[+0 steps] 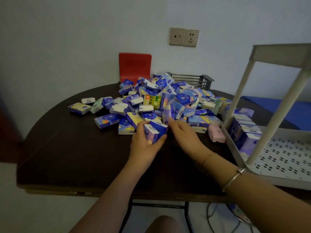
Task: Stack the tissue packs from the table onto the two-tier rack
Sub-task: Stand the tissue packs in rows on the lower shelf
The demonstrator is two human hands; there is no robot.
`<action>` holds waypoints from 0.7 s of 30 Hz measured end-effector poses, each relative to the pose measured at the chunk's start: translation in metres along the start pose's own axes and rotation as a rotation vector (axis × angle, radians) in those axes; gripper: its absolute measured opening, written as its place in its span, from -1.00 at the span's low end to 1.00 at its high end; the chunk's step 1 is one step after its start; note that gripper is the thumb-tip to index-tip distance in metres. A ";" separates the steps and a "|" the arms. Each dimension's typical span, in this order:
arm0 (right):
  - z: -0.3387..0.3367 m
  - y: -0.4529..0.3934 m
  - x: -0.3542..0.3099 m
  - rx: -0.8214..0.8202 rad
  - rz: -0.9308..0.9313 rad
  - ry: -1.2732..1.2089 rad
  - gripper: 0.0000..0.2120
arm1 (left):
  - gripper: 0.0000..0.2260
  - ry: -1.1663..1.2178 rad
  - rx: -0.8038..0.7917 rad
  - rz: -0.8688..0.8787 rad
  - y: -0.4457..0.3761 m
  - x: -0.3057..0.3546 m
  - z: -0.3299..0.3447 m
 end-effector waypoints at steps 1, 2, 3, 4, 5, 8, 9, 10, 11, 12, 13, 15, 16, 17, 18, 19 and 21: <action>-0.009 -0.001 -0.007 0.129 -0.131 0.163 -0.67 | -0.49 0.020 0.012 -0.006 0.000 0.000 -0.001; -0.014 -0.002 -0.014 0.225 -0.274 0.348 -0.77 | -0.50 0.046 0.025 -0.016 0.000 0.001 -0.002; -0.013 -0.003 -0.019 0.271 -0.397 0.534 -0.74 | -0.51 0.070 0.040 -0.030 0.000 0.001 -0.003; -0.007 -0.006 -0.019 0.253 -0.482 0.697 -0.60 | -0.51 0.084 0.050 -0.040 0.001 0.001 -0.004; 0.001 -0.011 -0.016 0.186 -0.525 0.840 -0.47 | -0.51 0.091 0.055 -0.043 0.001 0.001 -0.005; 0.015 -0.020 -0.013 0.060 -0.580 1.169 -0.34 | -0.49 0.089 0.047 -0.045 0.001 0.004 -0.003; 0.015 -0.021 -0.014 0.053 -0.574 1.219 -0.36 | -0.49 0.085 0.044 -0.046 0.001 0.004 -0.002; 0.014 -0.022 -0.016 0.059 -0.564 1.243 -0.40 | -0.51 0.076 0.042 -0.047 0.002 0.005 -0.002; 0.012 -0.023 -0.018 0.068 -0.552 1.233 -0.45 | -0.53 0.065 0.040 -0.049 0.002 0.006 -0.001; 0.010 -0.022 -0.019 0.072 -0.539 1.209 -0.49 | -0.53 0.054 0.038 -0.049 0.004 0.007 -0.001; 0.008 -0.020 -0.020 0.084 -0.537 1.173 -0.52 | -0.53 0.048 0.037 -0.051 0.004 0.007 -0.001; -0.001 -0.012 -0.023 0.152 -0.533 1.090 -0.60 | -0.52 0.047 0.039 -0.058 0.004 0.006 -0.003; -0.009 -0.007 -0.024 0.211 -0.518 1.003 -0.65 | -0.51 0.045 0.038 -0.060 0.004 0.006 -0.003; -0.020 0.000 -0.026 0.268 -0.497 0.891 -0.69 | -0.50 0.040 0.033 -0.060 0.004 0.007 -0.003; -0.031 0.008 -0.028 0.296 -0.468 0.778 -0.71 | -0.50 0.030 0.024 -0.055 0.004 0.008 -0.003; -0.040 0.016 -0.029 0.302 -0.443 0.681 -0.71 | -0.50 0.017 0.012 -0.045 0.004 0.009 -0.002; -0.052 0.033 -0.027 0.270 -0.395 0.576 -0.69 | -0.50 -0.017 -0.029 -0.007 0.007 0.013 0.001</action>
Point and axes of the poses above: each hand's wrist, its own y-axis away from the middle knuckle, its own z-axis out of the palm, x = y × z, the point moved 8 cm from there along -y, towards the middle knuckle, and after that the axes turned 8 degrees about y, right-handed, at the moved point
